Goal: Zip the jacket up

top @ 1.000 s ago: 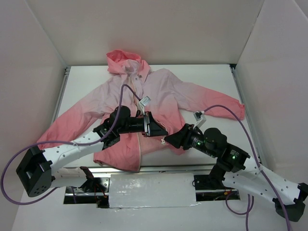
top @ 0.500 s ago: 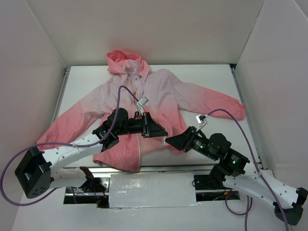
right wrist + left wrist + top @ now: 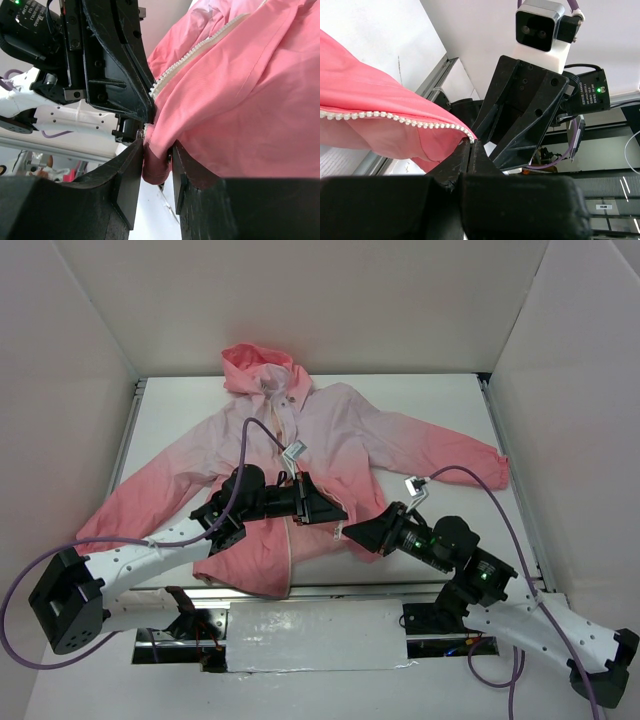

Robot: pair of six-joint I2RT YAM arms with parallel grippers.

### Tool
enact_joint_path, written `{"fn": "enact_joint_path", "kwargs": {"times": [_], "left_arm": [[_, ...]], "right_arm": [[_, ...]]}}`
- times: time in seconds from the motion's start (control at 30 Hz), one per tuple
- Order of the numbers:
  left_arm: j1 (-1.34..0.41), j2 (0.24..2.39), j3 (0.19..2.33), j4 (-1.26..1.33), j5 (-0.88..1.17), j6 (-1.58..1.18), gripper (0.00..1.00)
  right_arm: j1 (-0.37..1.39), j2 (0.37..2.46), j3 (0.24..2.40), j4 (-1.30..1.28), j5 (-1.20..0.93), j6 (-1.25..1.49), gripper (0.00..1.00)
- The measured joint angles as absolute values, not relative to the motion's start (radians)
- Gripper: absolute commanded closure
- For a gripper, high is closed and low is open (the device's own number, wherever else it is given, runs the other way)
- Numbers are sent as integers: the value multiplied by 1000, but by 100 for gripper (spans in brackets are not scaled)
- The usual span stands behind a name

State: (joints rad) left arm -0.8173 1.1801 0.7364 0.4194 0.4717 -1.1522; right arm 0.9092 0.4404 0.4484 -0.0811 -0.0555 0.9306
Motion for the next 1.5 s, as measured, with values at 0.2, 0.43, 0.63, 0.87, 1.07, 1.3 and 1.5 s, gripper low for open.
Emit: {"fn": "enact_joint_path", "kwargs": {"times": [0.2, 0.43, 0.63, 0.87, 1.07, 1.3, 1.5], "left_arm": [[-817, 1180, 736, 419, 463, -1153, 100], [-817, 1180, 736, 419, 448, -1153, 100], [-817, 1181, 753, 377, 424, -1131, 70], [-818, 1183, 918, 82, 274, -1024, 1], [-810, 1137, 1016, -269, -18, -987, 8], [-813, 1068, 945, -584, -170, -1002, 23], [-876, 1166, 821, -750, -156, -1024, 20]], "right_arm": [[909, 467, 448, -61, -65, 929, 72], [899, 480, 448, -58, -64, 931, 100], [884, 481, 443, -54, -62, 927, 100], [874, 548, 421, -35, -69, 844, 100], [820, 588, 417, -30, -86, 794, 100], [804, 671, 511, -150, -46, 791, 100], [803, 694, 619, -263, -28, 768, 100]]}}
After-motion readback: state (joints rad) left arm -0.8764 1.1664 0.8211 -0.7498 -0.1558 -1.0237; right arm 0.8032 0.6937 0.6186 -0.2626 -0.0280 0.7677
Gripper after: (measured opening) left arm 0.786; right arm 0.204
